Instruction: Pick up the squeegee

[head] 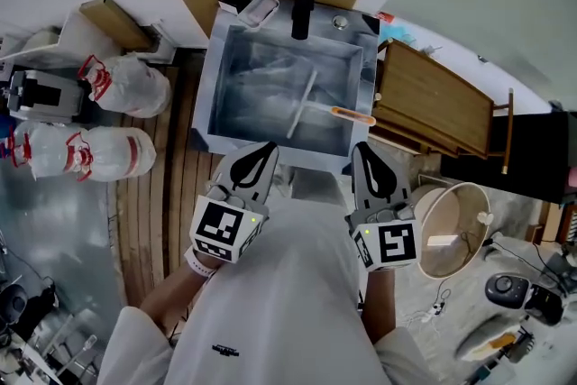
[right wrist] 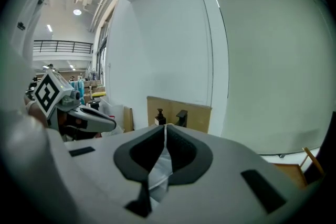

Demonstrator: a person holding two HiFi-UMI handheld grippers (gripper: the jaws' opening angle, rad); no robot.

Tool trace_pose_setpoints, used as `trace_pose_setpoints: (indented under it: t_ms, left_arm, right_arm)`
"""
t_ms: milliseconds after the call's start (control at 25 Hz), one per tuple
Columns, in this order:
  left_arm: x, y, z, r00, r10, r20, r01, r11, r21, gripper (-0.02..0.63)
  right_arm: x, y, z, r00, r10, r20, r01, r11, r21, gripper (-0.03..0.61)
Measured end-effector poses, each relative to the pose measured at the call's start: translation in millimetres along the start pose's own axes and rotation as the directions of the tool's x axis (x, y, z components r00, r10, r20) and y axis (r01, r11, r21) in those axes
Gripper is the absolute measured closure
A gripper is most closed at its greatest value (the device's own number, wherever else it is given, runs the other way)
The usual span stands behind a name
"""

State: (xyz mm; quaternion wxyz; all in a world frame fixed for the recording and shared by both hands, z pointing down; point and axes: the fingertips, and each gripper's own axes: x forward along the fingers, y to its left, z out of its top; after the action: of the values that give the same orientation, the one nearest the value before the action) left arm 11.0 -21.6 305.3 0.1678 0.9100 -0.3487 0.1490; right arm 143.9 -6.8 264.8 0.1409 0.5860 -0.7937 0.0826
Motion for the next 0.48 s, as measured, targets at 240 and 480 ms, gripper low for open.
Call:
trace_pose_setpoints:
  t_ms: [240, 480]
  left_arm:
    - [4.6, 6.3, -1.6, 1.000, 0.024, 0.013, -0.024, 0.999, -0.031, 0.609]
    - [16.6, 7.8, -17.7, 0.999, 0.031, -0.015, -0.032, 0.997, -0.067, 0.609]
  right_arm:
    - [21.7, 6.4, -5.4, 0.995, 0.088, -0.042, -0.090, 0.995, -0.049, 0.571]
    - [38.5, 5.8, -21.4, 0.981, 0.160, -0.110, -0.169, 0.983, -0.073, 0.571]
